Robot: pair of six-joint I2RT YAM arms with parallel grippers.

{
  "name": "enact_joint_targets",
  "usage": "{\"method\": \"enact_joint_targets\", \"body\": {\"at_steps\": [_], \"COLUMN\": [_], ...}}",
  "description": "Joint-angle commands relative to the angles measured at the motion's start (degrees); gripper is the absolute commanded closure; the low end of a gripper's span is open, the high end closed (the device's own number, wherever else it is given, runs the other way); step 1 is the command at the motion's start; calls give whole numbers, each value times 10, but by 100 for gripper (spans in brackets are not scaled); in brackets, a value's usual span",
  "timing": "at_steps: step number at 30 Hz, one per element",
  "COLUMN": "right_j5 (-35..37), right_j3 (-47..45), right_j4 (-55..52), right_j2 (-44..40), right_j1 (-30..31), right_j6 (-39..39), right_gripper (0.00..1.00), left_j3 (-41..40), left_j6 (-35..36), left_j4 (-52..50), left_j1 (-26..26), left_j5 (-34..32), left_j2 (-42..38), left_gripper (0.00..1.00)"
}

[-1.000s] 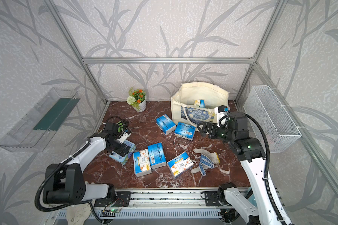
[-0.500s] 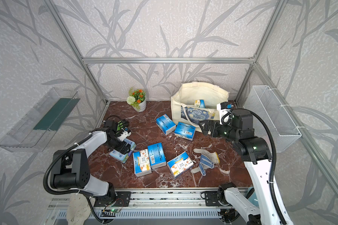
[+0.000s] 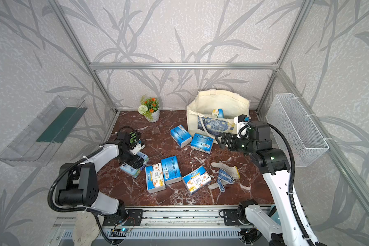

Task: Put tissues into the canvas bag
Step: Pick up the pack of facial tissues from the center of the board.

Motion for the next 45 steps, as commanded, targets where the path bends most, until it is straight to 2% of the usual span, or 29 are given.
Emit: {"method": "enact_joint_targets", "body": {"at_steps": [1, 9, 13, 16, 21, 25, 35, 45], "right_j5": [0, 12, 18, 18, 29, 33, 33, 13], "right_j3": [-7, -15, -14, -19, -30, -33, -43, -57], "right_j4": [12, 1, -6, -2, -3, -5, -3, -9], "right_j2": [-5, -13, -7, -7, 4, 12, 15, 24], "right_j1": [0, 0, 0, 0, 0, 0, 0, 0], "right_j6": [3, 7, 6, 6, -4, -9, -11, -30], "right_gripper": [1, 1, 1, 1, 1, 0, 0, 0], "left_j3": [5, 5, 3, 7, 19, 32, 105, 256], "left_j6": [27, 24, 23, 21, 14, -1, -47, -112], "left_j4": [-12, -6, -12, -23, -34, -45, -99, -178], "left_j1": [-7, -15, -15, -15, -15, -15, -15, -20], "left_j5": [9, 3, 5, 5, 10, 7, 18, 57], "left_j2": [22, 47, 32, 14, -14, -29, -57, -29], "left_gripper": [1, 2, 10, 20, 20, 26, 30, 29]}}
